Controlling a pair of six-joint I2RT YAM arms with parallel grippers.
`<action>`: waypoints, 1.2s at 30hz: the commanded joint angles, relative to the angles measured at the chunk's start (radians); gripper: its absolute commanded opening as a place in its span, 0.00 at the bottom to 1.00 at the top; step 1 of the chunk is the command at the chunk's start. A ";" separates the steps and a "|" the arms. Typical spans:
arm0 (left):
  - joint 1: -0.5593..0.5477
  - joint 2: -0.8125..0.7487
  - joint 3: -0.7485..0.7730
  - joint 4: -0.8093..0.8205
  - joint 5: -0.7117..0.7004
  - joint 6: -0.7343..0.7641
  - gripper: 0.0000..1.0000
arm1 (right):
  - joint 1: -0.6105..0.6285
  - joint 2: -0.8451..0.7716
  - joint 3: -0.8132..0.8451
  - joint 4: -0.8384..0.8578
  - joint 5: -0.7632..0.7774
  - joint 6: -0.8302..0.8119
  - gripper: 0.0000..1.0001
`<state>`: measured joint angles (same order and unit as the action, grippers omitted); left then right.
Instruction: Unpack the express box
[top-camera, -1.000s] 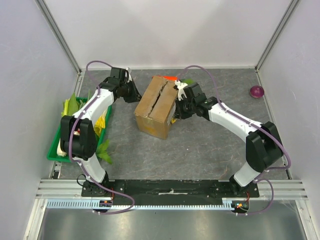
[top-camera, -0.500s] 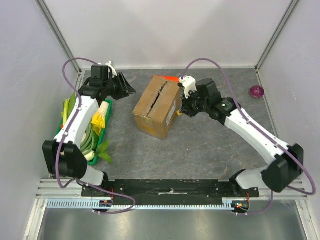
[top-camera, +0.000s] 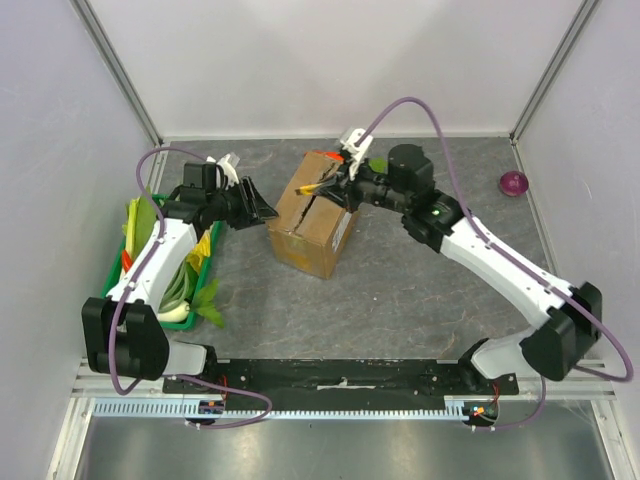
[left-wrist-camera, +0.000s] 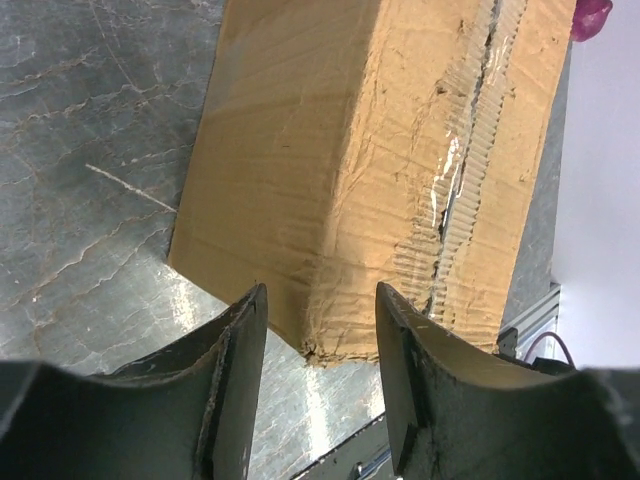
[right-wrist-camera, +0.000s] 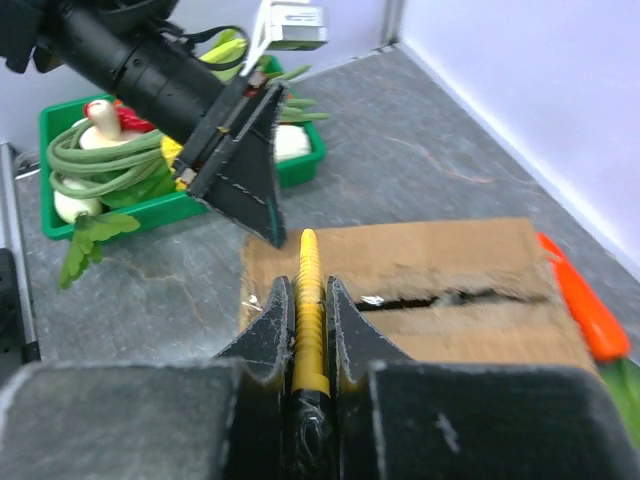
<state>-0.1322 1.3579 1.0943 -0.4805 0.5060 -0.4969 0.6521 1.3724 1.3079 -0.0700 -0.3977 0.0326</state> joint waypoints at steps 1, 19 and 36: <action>0.005 -0.052 -0.010 0.026 -0.015 0.061 0.52 | 0.056 0.082 0.017 0.121 -0.076 -0.025 0.00; 0.011 -0.040 -0.099 0.069 0.011 0.083 0.30 | 0.135 0.160 0.024 0.032 -0.053 -0.149 0.00; 0.011 -0.043 -0.097 0.063 0.005 0.093 0.23 | 0.146 0.205 0.048 -0.070 -0.003 -0.145 0.00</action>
<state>-0.1246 1.3270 1.0088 -0.4149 0.5308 -0.4580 0.7906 1.5593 1.3064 -0.1143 -0.4206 -0.0986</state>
